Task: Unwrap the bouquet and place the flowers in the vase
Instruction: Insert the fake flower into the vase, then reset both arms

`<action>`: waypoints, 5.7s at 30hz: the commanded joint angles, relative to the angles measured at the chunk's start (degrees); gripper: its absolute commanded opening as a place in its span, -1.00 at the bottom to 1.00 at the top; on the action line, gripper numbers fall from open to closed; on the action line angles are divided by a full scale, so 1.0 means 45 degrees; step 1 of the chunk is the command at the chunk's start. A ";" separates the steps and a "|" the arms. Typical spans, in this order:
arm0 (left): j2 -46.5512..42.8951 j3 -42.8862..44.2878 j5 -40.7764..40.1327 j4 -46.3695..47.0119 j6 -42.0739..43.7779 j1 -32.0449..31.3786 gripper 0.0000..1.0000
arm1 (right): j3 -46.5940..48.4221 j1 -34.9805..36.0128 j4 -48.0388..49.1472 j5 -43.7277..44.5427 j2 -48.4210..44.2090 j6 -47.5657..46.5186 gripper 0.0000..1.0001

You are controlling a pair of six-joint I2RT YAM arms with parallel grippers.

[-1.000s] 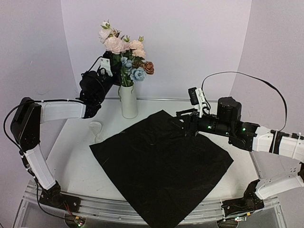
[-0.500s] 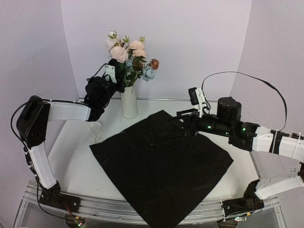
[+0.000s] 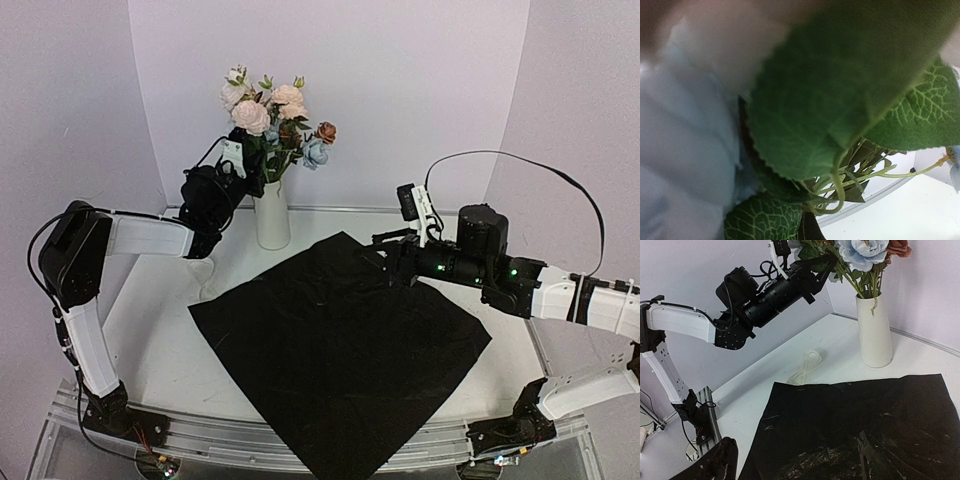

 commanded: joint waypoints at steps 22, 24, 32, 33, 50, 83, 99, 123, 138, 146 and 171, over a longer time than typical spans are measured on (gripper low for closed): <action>0.0523 -0.0550 -0.0496 -0.0893 -0.0457 -0.0011 -0.99 | 0.0128 0.0074 0.0295 0.0043 -0.0518 -0.0156 0.68; 0.0448 -0.0358 -0.0679 -0.0925 -0.0333 -0.0006 -0.99 | 0.0134 0.0074 0.0293 0.0034 -0.0518 -0.0157 0.68; 0.0281 0.0844 -0.0770 -0.1096 0.0312 -0.0005 -1.00 | 0.0203 0.0073 0.0289 -0.0028 -0.0518 -0.0117 0.68; 0.0290 0.0963 -0.0801 -0.1134 0.0352 -0.0005 -1.00 | 0.0206 0.0072 0.0282 -0.0035 -0.0518 -0.0119 0.68; 0.0538 0.0787 -0.0855 -0.1428 0.0086 -0.0005 -1.00 | 0.0182 0.0070 0.0267 -0.0015 -0.0548 -0.0153 0.68; -0.0633 -0.1721 -0.1094 -0.1927 -0.1356 -0.0123 0.43 | -0.0099 0.0068 0.0137 0.0201 -0.0806 -0.0034 0.68; -0.3350 -0.4337 -0.1520 -0.4550 -0.3741 -0.0125 0.62 | -0.0432 0.0066 -0.0124 0.0881 -0.0446 0.0642 0.68; -0.4959 -0.5095 -0.2486 -1.2903 -0.8806 -0.0104 0.62 | -0.1024 0.0075 -0.1687 0.2384 0.1596 0.2753 0.66; -0.5395 -0.6209 -0.0845 -1.3087 -1.0203 -0.0105 0.54 | -0.1384 -0.0252 -0.4557 0.5683 0.1899 0.4151 0.45; -0.6006 -0.6873 -0.1179 -1.4160 -1.1847 -0.0106 0.42 | -0.2210 -0.1978 -0.6568 0.5765 0.2150 0.6052 0.31; -0.2866 -0.6746 -0.1066 -1.2697 -1.3094 -0.0049 -1.00 | -0.1104 -0.3483 -0.6203 0.6311 0.5684 0.6919 -1.00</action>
